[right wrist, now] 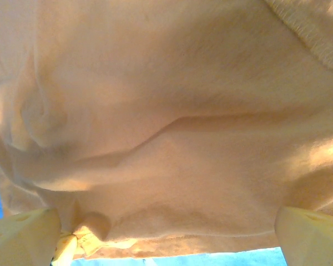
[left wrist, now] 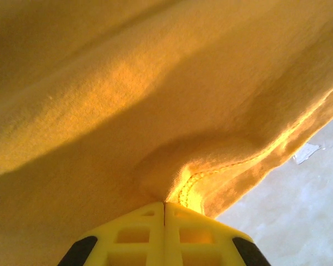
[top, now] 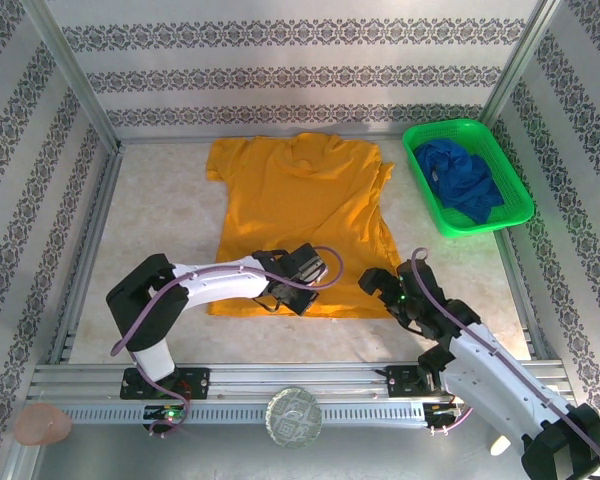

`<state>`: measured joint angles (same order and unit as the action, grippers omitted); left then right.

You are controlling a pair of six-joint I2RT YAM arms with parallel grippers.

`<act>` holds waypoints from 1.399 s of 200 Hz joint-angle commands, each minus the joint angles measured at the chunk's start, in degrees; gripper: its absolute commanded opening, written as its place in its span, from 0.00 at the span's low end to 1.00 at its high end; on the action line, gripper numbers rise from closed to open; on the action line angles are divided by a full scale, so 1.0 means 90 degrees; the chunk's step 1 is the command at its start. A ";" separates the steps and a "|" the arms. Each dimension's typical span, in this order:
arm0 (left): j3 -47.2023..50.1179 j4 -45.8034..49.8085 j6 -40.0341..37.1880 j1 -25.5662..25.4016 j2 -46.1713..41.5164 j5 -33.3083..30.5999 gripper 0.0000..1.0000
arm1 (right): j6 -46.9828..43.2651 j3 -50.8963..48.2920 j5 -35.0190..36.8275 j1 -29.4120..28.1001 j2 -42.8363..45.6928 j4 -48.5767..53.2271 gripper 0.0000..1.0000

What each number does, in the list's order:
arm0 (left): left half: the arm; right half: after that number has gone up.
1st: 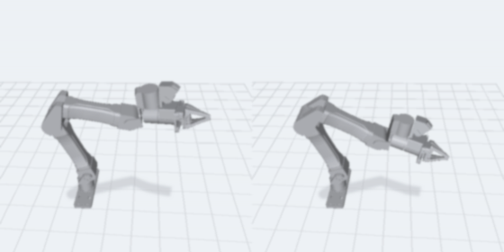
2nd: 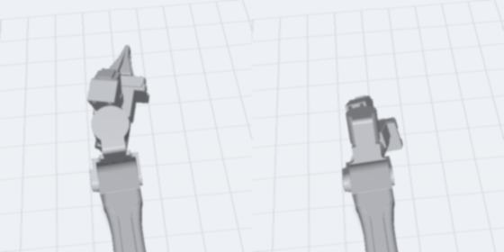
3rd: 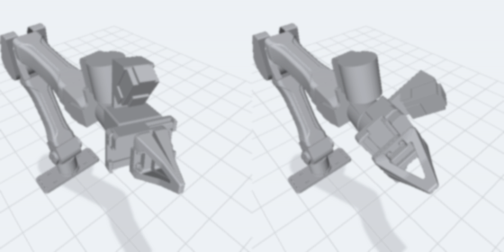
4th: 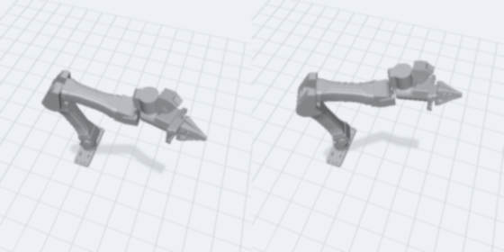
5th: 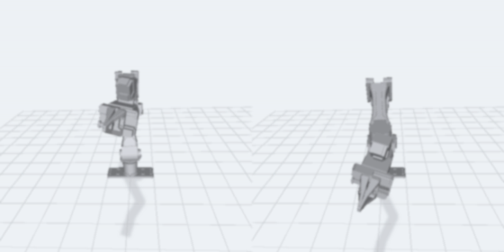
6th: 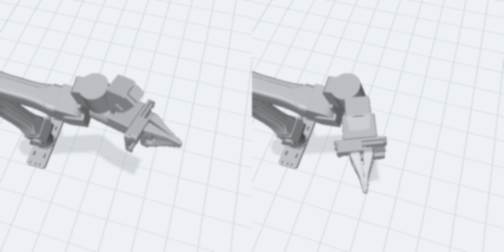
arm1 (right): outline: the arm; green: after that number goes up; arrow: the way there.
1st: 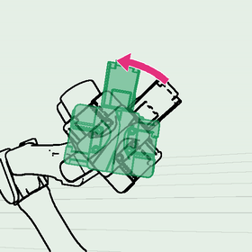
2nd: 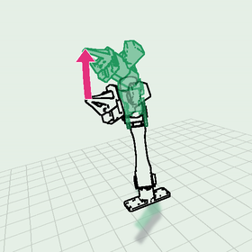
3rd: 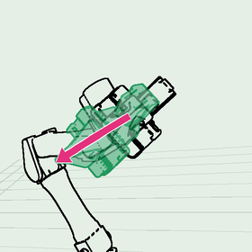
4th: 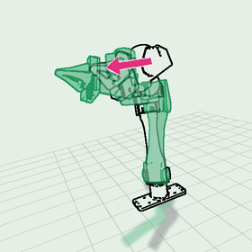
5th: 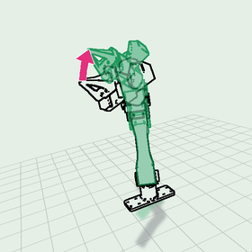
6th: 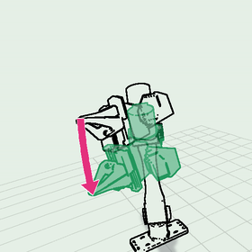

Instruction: Fold the inside-out t-shirt

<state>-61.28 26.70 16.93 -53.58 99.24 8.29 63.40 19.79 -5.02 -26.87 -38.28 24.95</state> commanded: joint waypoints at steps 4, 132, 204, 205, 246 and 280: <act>-0.0167 -0.0113 0.0240 -0.0072 -0.0568 -0.0200 0.00 | 0.0743 -0.0398 -0.0191 -0.0363 0.0161 -0.0608 0.98; -0.0082 -0.0076 0.0718 -0.0072 -0.1831 -0.0023 0.00 | 0.3559 -0.0269 0.1209 -0.2444 -0.1907 -0.3969 0.95; 0.0374 -0.0152 0.0272 -0.0072 -0.2268 0.0022 0.30 | 0.3610 0.0505 0.0914 -0.2301 -0.4052 -0.6288 0.00; 0.0383 -0.0158 0.0265 -0.0072 -0.2273 0.0014 0.33 | 0.3615 0.0511 0.0911 -0.2299 -0.4059 -0.6298 0.00; 0.1183 -0.0943 -0.0355 -0.0279 -0.2612 -0.0417 0.72 | 0.3398 0.0726 0.0849 -0.2296 -0.3955 -0.6123 0.00; 0.1490 -0.1401 -0.0645 -0.0574 -0.2613 -0.1075 0.77 | 0.3360 0.0807 0.0807 -0.2271 -0.3863 -0.5981 0.00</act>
<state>-48.90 20.14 15.16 -57.12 76.31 3.90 95.22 25.52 3.14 -48.10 -74.50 -28.03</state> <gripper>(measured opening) 0.760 0.067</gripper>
